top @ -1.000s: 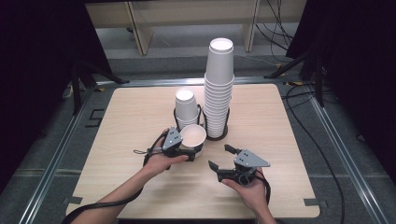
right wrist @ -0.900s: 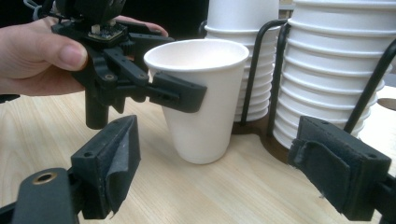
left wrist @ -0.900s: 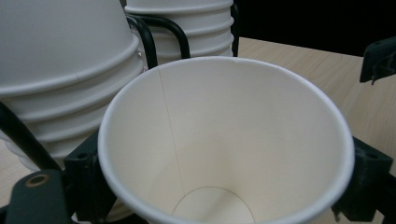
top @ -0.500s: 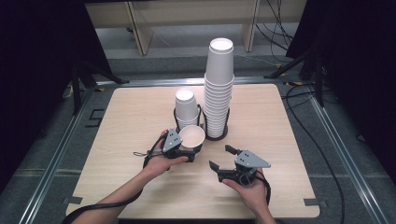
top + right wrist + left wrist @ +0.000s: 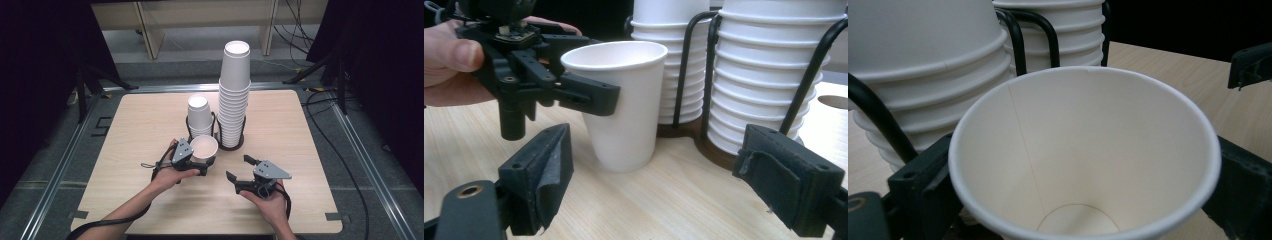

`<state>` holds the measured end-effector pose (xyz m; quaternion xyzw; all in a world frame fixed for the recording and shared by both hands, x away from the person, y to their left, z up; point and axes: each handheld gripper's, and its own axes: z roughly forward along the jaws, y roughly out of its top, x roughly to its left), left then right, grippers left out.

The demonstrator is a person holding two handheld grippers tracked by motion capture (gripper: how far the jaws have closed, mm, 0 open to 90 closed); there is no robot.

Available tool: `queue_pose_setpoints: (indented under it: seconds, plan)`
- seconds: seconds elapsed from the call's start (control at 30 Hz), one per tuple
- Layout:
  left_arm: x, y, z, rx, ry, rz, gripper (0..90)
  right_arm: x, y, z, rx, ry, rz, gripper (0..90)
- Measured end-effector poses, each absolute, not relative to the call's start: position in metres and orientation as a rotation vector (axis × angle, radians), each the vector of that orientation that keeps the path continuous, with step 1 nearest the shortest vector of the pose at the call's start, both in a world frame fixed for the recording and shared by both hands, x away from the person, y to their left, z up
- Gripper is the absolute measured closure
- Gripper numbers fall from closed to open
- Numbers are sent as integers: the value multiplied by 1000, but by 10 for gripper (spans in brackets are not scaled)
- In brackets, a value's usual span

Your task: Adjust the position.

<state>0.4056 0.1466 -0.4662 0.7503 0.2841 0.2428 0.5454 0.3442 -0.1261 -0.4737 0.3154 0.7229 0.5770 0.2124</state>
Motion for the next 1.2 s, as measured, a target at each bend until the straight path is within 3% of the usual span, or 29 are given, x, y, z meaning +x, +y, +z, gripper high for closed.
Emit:
queue_pose_setpoints:
  seconds: [0.53,0.57,0.67,0.73,0.77,1.2]
  plan:
    - [393,163,-459,1766,658,569,7,352,-147,-467,910,1950,1616,147]
    - [398,171,-455,1811,575,706,5,352,-151,-466,932,1947,1609,147]
    - [400,182,-451,1861,458,706,4,351,-157,-464,946,1921,1599,147]
    - [395,187,-451,1843,503,702,2,352,-158,-465,935,1908,1640,147]
    - [384,181,-457,1751,669,591,2,349,-162,-465,964,1887,1616,147]
    - [377,197,-451,1725,711,604,0,354,-175,-470,980,1863,1607,147]
